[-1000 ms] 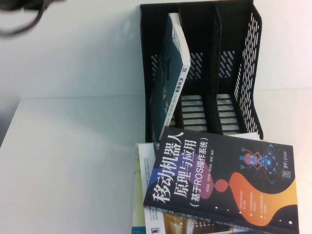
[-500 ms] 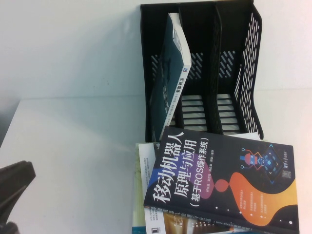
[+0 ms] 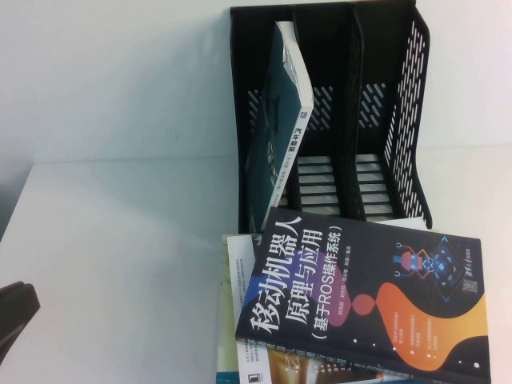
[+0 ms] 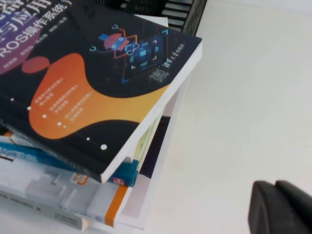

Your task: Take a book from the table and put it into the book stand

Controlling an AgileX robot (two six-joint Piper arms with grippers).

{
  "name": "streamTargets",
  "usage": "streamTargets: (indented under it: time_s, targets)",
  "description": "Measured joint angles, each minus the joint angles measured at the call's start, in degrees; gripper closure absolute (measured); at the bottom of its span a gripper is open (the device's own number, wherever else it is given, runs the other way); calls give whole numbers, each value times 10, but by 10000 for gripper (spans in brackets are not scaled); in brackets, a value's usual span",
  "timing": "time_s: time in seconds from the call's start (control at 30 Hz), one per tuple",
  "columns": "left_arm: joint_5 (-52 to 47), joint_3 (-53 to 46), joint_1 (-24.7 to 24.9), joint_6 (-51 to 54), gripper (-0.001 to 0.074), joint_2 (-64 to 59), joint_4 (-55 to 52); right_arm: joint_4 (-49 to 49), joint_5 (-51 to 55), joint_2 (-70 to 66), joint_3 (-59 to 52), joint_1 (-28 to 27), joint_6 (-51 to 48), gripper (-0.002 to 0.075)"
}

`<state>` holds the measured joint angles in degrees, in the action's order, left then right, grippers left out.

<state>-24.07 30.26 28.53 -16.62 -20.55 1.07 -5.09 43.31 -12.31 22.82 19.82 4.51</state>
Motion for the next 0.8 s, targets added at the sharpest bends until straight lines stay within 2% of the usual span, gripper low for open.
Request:
streamTargets:
  time_s: [0.1,0.17,0.4,0.53,0.63,0.8]
  targets:
    - [-9,-3,-3,6,737,5,-21,0,0,0,0,0,0,729]
    - [-10,-16,-25,15,737,23,-34,0,0,0,0,0,0,729]
    - [19,-175,-208,21,737,132,23,0,0,0,0,0,0,729]
    - [64,-284,-283,21,737,204,61,0,0,0,0,0,0,729]
    - [48,-310,-316,21,737,210,66,0,-1,0,0,0,0,729]
    - [32,-309,-324,3,737,212,90,0,-1,0,0,0,0,729]
